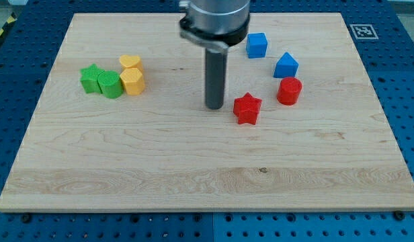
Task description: Slide the red star towards top center
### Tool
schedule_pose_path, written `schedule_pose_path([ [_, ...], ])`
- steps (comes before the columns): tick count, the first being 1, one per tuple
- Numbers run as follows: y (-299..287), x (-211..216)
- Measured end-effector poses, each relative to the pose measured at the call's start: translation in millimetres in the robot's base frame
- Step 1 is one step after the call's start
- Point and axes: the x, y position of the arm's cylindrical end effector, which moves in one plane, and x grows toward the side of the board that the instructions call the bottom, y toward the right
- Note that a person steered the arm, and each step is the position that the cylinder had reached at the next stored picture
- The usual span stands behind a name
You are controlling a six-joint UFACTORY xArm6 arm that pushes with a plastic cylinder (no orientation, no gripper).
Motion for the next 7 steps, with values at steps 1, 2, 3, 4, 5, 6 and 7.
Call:
schedule_pose_path([
  [1, 13.3, 41.8],
  [2, 53.7, 58.8],
  [3, 53.7, 58.3],
  [4, 61.1, 21.8],
  [5, 62.5, -9.1],
  [6, 63.9, -24.0],
  [7, 79.2, -18.0],
])
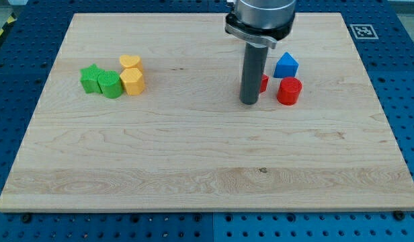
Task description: Slide the red star towards top center
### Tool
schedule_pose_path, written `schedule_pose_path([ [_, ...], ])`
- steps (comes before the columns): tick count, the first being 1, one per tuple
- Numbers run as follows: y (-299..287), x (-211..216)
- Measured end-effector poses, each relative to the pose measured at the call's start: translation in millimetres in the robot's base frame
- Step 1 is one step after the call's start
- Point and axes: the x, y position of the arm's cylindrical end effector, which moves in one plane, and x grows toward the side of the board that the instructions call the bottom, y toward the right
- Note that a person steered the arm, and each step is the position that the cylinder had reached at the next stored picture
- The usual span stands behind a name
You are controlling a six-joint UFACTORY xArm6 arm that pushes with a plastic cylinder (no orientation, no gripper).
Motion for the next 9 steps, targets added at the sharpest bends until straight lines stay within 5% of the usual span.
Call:
schedule_pose_path([
  [2, 24.9, -4.9],
  [9, -67.1, -160.5],
])
